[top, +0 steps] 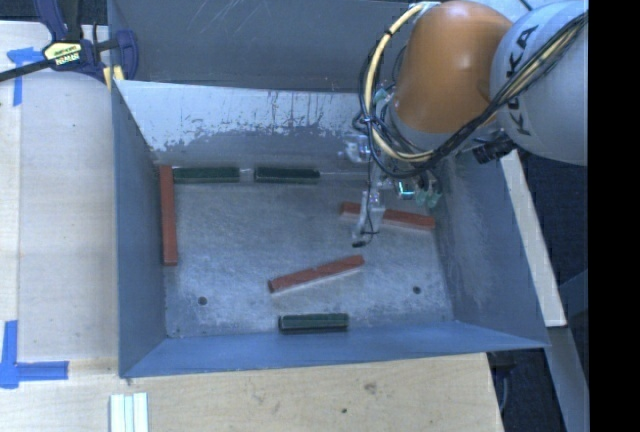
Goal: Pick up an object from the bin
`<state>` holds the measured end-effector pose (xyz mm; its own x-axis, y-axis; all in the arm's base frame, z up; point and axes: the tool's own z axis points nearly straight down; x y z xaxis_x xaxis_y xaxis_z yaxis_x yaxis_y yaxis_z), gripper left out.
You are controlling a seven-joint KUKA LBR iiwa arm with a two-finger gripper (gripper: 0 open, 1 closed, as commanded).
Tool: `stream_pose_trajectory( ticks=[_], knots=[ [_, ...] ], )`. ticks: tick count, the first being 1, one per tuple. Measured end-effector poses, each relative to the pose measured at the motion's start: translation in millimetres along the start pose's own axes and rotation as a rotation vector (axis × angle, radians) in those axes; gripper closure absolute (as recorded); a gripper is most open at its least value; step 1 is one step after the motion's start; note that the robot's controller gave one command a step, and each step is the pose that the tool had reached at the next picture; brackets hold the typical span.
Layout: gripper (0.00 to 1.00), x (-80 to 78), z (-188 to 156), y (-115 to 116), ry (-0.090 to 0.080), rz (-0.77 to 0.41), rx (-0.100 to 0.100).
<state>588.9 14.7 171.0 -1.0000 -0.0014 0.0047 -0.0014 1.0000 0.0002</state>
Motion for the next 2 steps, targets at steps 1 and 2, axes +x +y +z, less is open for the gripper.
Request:
stream_pose_trajectory(
  ticks=[1,2],
  knots=[
    [0.0,-1.8,-4.6,0.0,-0.008,0.0,0.0],
    [0.0,-7.8,35.4,-13.0,-0.018,0.035,-0.001]
  ],
)
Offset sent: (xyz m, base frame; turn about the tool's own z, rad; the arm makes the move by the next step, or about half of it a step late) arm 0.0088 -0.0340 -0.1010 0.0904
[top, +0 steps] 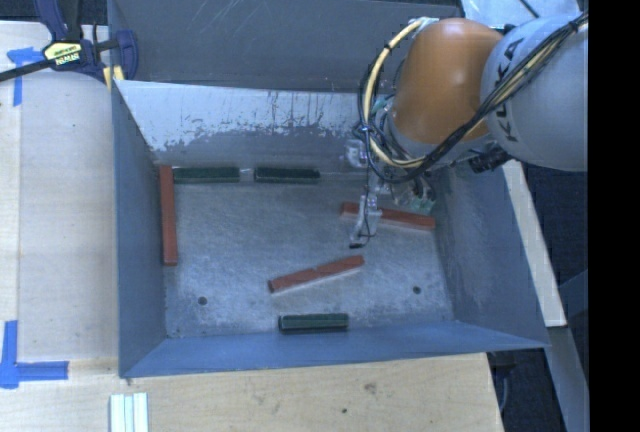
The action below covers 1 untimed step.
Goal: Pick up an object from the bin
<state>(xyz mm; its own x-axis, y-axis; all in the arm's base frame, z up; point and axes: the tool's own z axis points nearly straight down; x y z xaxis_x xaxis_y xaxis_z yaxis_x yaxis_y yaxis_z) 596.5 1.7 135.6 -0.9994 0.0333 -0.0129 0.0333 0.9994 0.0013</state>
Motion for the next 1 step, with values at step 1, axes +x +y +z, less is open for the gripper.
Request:
stream_pose_trajectory(
  ticks=[1],
  knots=[
    [1.0,-14.7,63.9,-48.8,0.007,0.002,0.002]
  ],
)
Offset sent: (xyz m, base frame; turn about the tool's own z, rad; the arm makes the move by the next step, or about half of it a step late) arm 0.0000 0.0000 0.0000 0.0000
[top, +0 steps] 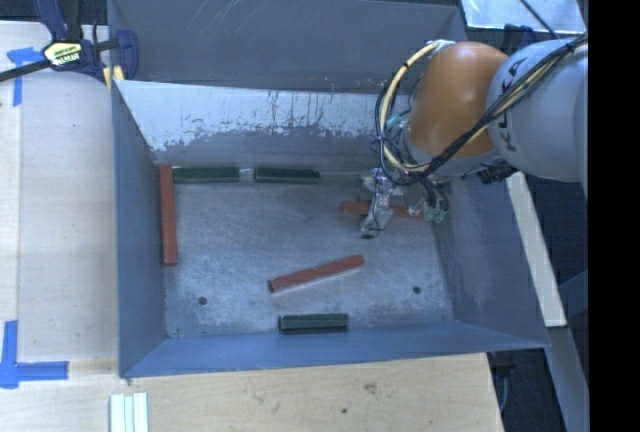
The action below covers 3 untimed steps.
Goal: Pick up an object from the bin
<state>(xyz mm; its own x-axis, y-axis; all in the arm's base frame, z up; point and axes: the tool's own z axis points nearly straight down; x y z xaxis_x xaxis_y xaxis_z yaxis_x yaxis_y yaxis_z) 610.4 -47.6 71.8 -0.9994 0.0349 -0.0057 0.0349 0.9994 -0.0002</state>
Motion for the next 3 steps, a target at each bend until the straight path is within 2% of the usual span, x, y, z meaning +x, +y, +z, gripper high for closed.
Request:
stream_pose_trajectory(
  ticks=[1,2,3],
  knots=[
    [1.0,0.0,0.2,0.0,0.0,0.0,0.0],
    [1.0,6.5,-48.9,1.1,0.009,-0.007,0.0],
    [1.0,0.0,-118.2,2.7,0.005,0.014,0.0]
  ],
)
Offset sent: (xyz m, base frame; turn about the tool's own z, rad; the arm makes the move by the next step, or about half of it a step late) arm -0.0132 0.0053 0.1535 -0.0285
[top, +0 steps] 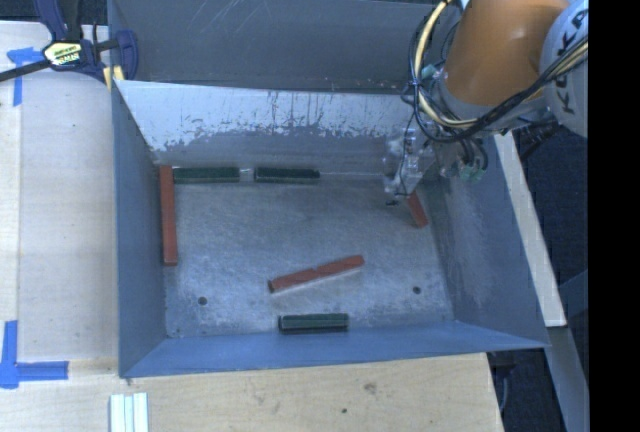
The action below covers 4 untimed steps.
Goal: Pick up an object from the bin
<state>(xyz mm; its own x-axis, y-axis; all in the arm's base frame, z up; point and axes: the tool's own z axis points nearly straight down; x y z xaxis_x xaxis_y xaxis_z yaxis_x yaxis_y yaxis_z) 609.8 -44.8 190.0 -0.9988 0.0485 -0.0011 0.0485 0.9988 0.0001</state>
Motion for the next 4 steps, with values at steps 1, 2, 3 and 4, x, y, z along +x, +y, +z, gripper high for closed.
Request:
stream_pose_trajectory(
  ticks=[1,2,3,4],
  knots=[
    [1.0,-16.4,-28.2,-45.4,-0.008,0.114,-0.001],
    [1.0,32.0,-128.9,-17.9,-0.003,0.164,0.0],
    [1.0,32.0,-128.9,-17.9,-0.003,0.164,0.0],
    [1.0,18.4,-90.6,5.4,-0.011,0.111,0.001]
  ],
)
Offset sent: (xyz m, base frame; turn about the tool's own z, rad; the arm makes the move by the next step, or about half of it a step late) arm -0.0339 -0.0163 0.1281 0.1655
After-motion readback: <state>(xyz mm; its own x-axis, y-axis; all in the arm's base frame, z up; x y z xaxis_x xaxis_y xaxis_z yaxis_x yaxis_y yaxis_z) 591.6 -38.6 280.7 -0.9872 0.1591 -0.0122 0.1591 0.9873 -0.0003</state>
